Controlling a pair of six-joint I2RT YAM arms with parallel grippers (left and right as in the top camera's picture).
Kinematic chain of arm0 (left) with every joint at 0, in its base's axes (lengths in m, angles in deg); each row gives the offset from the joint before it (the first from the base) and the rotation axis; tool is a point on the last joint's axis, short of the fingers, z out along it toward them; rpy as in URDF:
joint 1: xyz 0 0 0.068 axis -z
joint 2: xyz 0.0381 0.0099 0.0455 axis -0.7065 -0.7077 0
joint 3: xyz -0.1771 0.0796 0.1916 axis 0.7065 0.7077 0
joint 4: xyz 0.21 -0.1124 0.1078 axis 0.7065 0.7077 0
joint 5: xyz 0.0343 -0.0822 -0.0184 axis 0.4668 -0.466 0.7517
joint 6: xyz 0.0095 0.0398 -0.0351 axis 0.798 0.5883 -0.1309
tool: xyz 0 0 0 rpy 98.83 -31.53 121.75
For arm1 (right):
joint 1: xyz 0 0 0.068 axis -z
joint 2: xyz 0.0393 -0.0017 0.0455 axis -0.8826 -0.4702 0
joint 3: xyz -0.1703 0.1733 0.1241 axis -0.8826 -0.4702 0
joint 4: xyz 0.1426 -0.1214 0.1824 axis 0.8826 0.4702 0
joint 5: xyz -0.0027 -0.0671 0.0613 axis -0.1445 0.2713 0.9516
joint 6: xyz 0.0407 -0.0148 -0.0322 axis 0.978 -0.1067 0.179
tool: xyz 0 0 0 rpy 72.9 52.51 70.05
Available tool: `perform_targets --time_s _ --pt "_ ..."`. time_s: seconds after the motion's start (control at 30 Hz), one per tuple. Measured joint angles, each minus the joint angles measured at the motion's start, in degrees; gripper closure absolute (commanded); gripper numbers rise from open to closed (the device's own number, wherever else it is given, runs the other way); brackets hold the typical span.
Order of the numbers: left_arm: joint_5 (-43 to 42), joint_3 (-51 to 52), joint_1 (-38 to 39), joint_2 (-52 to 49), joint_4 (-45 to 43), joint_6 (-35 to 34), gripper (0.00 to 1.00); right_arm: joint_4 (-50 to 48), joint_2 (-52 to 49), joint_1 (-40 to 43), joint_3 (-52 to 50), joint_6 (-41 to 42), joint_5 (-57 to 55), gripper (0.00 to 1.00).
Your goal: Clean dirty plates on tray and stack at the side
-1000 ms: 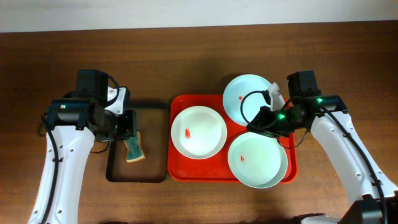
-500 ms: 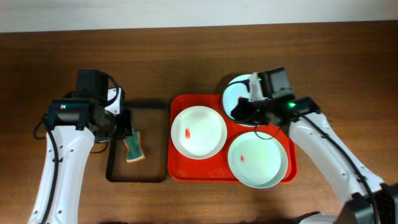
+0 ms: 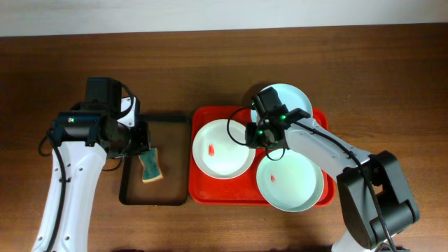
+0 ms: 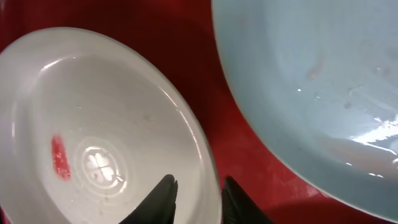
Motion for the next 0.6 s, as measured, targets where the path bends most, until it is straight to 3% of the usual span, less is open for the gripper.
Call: perform_targets --time_s 0.4,0.6 --pt "0.00 0.00 0.59 0.00 0.00 0.00 0.79 0.13 -0.90 0.00 -0.33 0.04 -0.70 0.72" --pt "0.00 0.02 0.59 0.00 -0.02 0.00 0.78 -0.07 -1.07 0.00 -0.98 0.13 -0.90 0.77"
